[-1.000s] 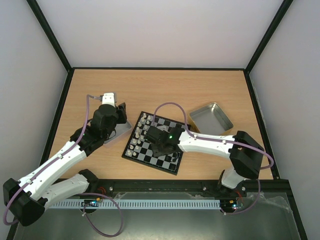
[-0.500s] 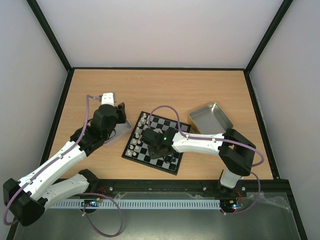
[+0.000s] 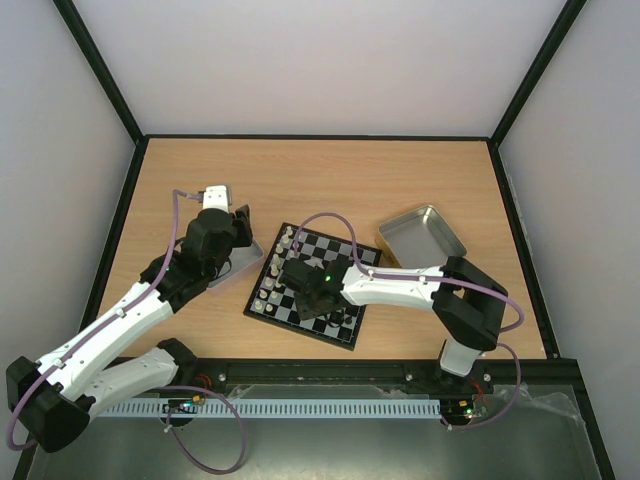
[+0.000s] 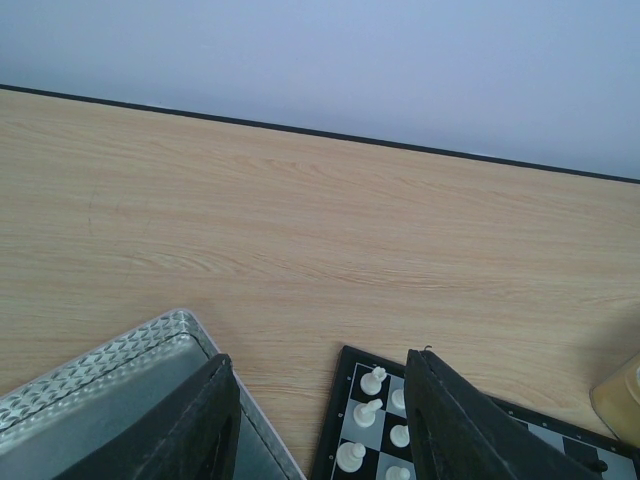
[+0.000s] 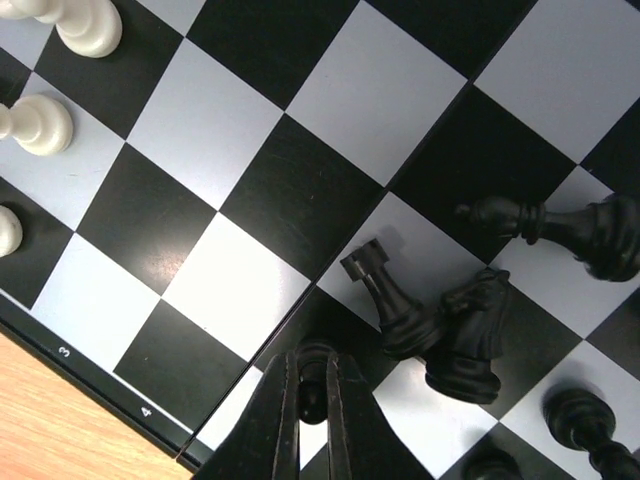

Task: Set up the chess pieces on the board
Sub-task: Pick up the chess piece from the chessboard, then place the chess piece on the chessboard.

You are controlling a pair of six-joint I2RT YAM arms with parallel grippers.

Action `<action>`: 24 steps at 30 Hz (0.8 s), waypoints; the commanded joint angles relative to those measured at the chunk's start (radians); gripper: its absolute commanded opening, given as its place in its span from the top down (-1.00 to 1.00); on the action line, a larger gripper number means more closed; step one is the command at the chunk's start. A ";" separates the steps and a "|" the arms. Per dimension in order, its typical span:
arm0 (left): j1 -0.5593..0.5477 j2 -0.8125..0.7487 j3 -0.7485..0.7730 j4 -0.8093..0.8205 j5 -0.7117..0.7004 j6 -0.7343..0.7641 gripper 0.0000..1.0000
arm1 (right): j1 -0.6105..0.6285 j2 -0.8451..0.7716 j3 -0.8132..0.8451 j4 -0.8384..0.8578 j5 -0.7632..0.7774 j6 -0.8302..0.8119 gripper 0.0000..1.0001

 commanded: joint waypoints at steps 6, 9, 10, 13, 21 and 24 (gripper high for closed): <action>0.006 -0.006 -0.004 -0.002 -0.019 -0.008 0.06 | 0.007 -0.143 -0.073 -0.061 0.003 0.033 0.97; 0.006 -0.005 -0.004 0.000 -0.017 -0.008 0.06 | 0.008 -0.181 -0.115 -0.081 -0.013 0.049 0.97; 0.005 -0.003 -0.004 0.000 -0.017 -0.008 0.06 | 0.009 -0.192 -0.126 -0.087 -0.017 0.055 0.97; 0.006 -0.001 -0.005 0.001 -0.015 -0.008 0.06 | 0.017 -0.216 -0.143 -0.105 -0.023 0.062 0.97; 0.006 0.003 -0.004 0.001 -0.019 -0.007 0.06 | 0.060 -0.204 -0.129 -0.167 -0.003 0.084 0.97; 0.006 0.005 -0.004 0.000 -0.018 -0.006 0.05 | 0.065 -0.195 -0.131 -0.175 0.005 0.085 0.97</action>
